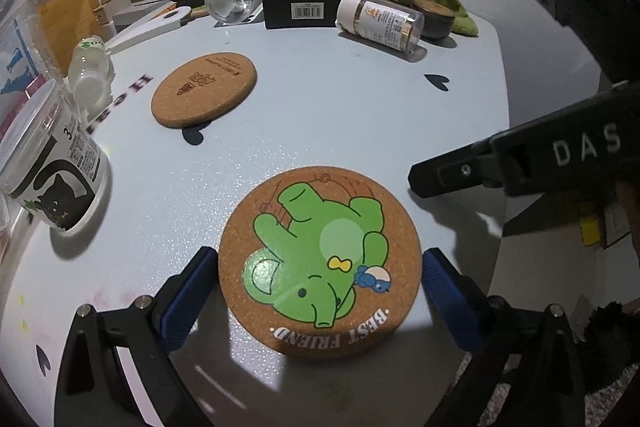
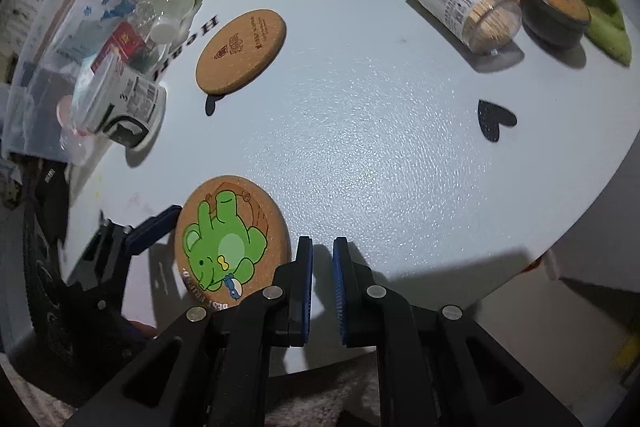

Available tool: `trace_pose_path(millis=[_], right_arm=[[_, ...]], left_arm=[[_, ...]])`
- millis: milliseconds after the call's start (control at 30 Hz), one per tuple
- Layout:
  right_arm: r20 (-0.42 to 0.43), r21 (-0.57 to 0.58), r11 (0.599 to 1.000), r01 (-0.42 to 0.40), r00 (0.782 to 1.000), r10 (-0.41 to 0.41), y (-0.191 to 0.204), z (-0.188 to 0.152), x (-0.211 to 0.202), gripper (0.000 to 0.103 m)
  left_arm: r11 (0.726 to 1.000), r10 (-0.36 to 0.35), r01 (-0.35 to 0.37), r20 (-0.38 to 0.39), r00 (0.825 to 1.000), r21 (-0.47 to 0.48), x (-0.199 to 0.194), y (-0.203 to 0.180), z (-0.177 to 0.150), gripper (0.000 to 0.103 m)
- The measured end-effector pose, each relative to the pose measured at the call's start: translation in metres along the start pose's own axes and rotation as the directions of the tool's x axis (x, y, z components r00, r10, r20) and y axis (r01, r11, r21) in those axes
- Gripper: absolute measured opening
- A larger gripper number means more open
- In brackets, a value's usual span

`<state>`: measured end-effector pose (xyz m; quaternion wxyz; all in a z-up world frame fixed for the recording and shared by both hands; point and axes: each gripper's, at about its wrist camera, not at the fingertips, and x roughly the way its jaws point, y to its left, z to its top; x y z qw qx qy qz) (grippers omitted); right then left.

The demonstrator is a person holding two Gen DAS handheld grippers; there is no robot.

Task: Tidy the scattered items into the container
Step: 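Hold the left tool over the elephant coaster while the right tool grips its edge, then lift the elephant coaster with the right tool and drop it into the clear box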

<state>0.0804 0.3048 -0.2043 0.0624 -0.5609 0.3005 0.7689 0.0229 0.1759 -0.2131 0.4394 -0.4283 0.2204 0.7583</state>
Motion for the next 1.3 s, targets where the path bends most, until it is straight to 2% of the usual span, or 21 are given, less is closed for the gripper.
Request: trace_pose_path(millis=[133, 233, 300, 333, 433, 467, 600, 667, 700, 767, 833, 900, 933, 1000, 1100, 1200, 1300], right_arm=[[-0.022, 0.115, 0.985, -0.126, 0.991, 0.130, -0.015, 0.000, 0.001, 0.011], [0.022, 0.220, 0.948, -0.230, 0.973, 0.231, -0.027, -0.001, -0.004, 0.013], [0.054, 0.308, 0.904, -0.298, 0.953, 0.297, -0.036, -0.001, -0.006, 0.040], [0.080, 0.359, 0.868, -0.342, 0.938, 0.336, -0.041, -0.002, -0.008, 0.065], [0.133, 0.466, 0.754, -0.463, 0.879, 0.458, -0.049, -0.003, -0.007, 0.068], [0.125, 0.475, 0.747, -0.465, 0.876, 0.466, -0.048, -0.001, -0.006, 0.068], [0.038, 0.452, 0.791, -0.413, 0.894, 0.446, -0.034, 0.005, 0.003, 0.066], [0.011, 0.440, 0.794, -0.420, 0.886, 0.463, -0.025, 0.007, 0.009, 0.052], [0.000, 0.435, 0.796, -0.421, 0.884, 0.468, -0.021, 0.009, 0.011, 0.047], [-0.020, 0.426, 0.800, -0.422, 0.880, 0.475, -0.014, 0.012, 0.015, 0.031], [-0.046, 0.406, 0.818, -0.407, 0.885, 0.463, -0.006, 0.015, 0.020, 0.027], [-0.076, 0.375, 0.850, -0.369, 0.902, 0.425, 0.000, 0.017, 0.021, 0.016], [-0.090, 0.358, 0.866, -0.349, 0.910, 0.404, 0.003, 0.018, 0.022, 0.016], [-0.087, 0.342, 0.873, -0.348, 0.913, 0.398, 0.008, 0.020, 0.021, 0.015], [-0.090, 0.335, 0.877, -0.343, 0.915, 0.392, 0.012, 0.021, 0.021, 0.012], [-0.074, 0.362, 0.856, -0.369, 0.904, 0.421, 0.013, 0.022, 0.021, 0.009], [-0.051, 0.367, 0.851, -0.376, 0.905, 0.422, 0.019, 0.025, 0.016, 0.009]], left_arm=[[0.992, -0.083, 0.085, 0.019, 0.996, -0.098, -0.005, 0.015, 0.003, 0.100], [0.978, -0.134, 0.138, 0.036, 0.990, -0.156, -0.008, 0.024, 0.004, 0.100], [0.969, -0.161, 0.167, 0.047, 0.986, -0.182, -0.009, 0.028, 0.004, 0.100], [0.965, -0.173, 0.180, 0.052, 0.984, -0.193, -0.010, 0.029, 0.004, 0.100], [0.951, -0.205, 0.216, 0.071, 0.976, -0.223, -0.012, 0.034, 0.004, 0.100], [0.945, -0.215, 0.228, 0.078, 0.973, -0.235, -0.012, 0.036, 0.003, 0.100], [0.906, -0.269, 0.291, 0.112, 0.957, -0.308, -0.014, 0.048, 0.003, 0.100], [0.890, -0.289, 0.314, 0.124, 0.949, -0.330, -0.014, 0.052, 0.003, 0.100], [0.889, -0.293, 0.318, 0.125, 0.948, -0.329, -0.014, 0.052, 0.003, 0.100], [0.892, -0.298, 0.322, 0.123, 0.947, -0.318, -0.015, 0.051, 0.004, 0.100], [0.898, -0.299, 0.321, 0.120, 0.947, -0.301, -0.015, 0.050, 0.004, 0.100], [0.893, -0.304, 0.327, 0.121, 0.945, -0.308, -0.014, 0.052, 0.003, 0.100], [0.888, -0.307, 0.330, 0.121, 0.944, -0.319, -0.014, 0.054, 0.004, 0.100], [0.878, -0.314, 0.336, 0.121, 0.942, -0.340, -0.014, 0.058, 0.004, 0.101], [0.896, -0.283, 0.308, 0.125, 0.951, -0.321, -0.023, 0.060, 0.004, 0.100], [0.915, -0.247, 0.276, 0.131, 0.960, -0.296, -0.033, 0.061, 0.005, 0.100], [0.932, -0.211, 0.242, 0.137, 0.968, -0.271, -0.044, 0.063, 0.006, 0.100]])
